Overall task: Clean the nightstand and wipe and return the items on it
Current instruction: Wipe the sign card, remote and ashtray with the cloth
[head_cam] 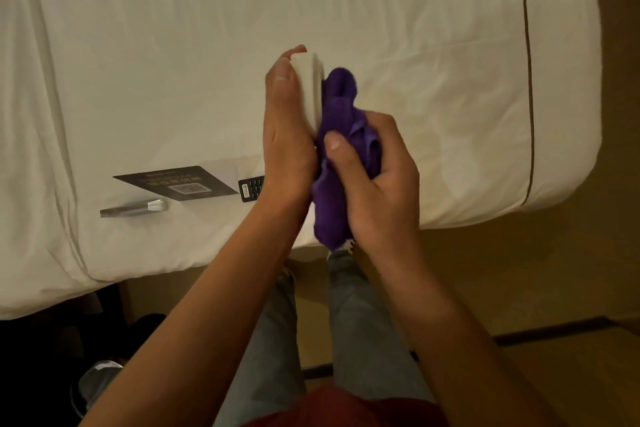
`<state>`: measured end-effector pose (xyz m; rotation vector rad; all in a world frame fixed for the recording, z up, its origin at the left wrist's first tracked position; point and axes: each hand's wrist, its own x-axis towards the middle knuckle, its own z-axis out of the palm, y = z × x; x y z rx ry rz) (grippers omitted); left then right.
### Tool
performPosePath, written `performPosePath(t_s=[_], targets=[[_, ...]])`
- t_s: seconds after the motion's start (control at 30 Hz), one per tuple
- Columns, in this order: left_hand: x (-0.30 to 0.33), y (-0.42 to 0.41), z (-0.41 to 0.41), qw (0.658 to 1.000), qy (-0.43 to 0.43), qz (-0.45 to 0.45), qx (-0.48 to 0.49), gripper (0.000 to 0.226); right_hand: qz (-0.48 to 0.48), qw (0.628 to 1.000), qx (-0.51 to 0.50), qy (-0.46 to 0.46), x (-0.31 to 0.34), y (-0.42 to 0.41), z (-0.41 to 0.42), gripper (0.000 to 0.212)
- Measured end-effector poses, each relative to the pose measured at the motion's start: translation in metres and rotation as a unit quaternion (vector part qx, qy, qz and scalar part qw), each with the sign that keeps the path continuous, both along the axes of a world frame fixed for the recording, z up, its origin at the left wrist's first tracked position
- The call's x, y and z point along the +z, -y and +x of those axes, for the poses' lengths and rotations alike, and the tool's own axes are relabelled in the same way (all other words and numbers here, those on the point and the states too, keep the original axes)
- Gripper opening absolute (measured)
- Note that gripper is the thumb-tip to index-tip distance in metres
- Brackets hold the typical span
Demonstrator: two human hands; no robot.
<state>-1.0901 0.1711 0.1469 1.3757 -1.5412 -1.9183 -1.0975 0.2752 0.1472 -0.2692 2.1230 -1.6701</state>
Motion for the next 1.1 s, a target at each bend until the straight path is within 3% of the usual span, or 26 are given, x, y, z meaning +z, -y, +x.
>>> performPosePath(t_s=[0.1, 0.23, 0.37, 0.47, 0.53, 0.6, 0.73, 0.8, 0.9, 1.03, 1.1], targets=[[-0.007, 0.010, -0.001, 0.999, 0.023, -0.012, -0.042, 0.054, -0.018, 1.000, 0.004, 0.013, 0.007, -0.013, -0.009, 0.021], [-0.014, 0.013, 0.009, 0.983, 0.029, -0.098, -0.156, 0.071, 0.033, 0.996, -0.046, -0.069, 0.017, -0.010, -0.048, 0.044], [-0.010, 0.010, 0.009, 0.954, 0.009, -0.205, -0.220, 0.045, 0.084, 0.993, 0.015, -0.084, 0.017, 0.011, -0.066, 0.031], [-0.011, 0.017, 0.004, 0.952, 0.020, -0.212, -0.218, 0.065, 0.097, 0.986, 0.045, -0.125, 0.014, 0.013, -0.049, 0.030], [-0.012, 0.018, 0.004, 0.969, 0.020, -0.138, -0.202, 0.067, 0.091, 0.985, 0.051, -0.137, 0.012, 0.009, -0.034, 0.031], [-0.013, 0.016, 0.008, 0.991, -0.009, 0.001, -0.136, 0.068, 0.061, 0.991, 0.062, -0.102, 0.009, 0.006, -0.020, 0.032], [-0.017, 0.021, 0.017, 0.973, -0.049, 0.224, -0.005, 0.087, 0.014, 0.995, 0.102, 0.013, 0.002, -0.004, -0.010, 0.026], [-0.014, 0.027, 0.019, 0.967, -0.102, 0.234, -0.016, 0.069, -0.028, 0.997, 0.018, 0.065, 0.001, -0.009, -0.024, 0.015], [-0.005, 0.031, 0.018, 0.953, -0.160, 0.255, -0.035, 0.042, -0.042, 0.995, -0.066, 0.068, 0.005, -0.007, -0.056, 0.014], [0.002, 0.032, 0.010, 0.939, -0.208, 0.272, 0.038, 0.023, -0.054, 0.996, -0.020, 0.062, 0.005, 0.019, -0.062, 0.023], [0.004, 0.033, 0.006, 0.939, -0.207, 0.269, 0.061, 0.027, -0.051, 0.996, -0.007, 0.072, 0.004, 0.028, -0.054, 0.024]])
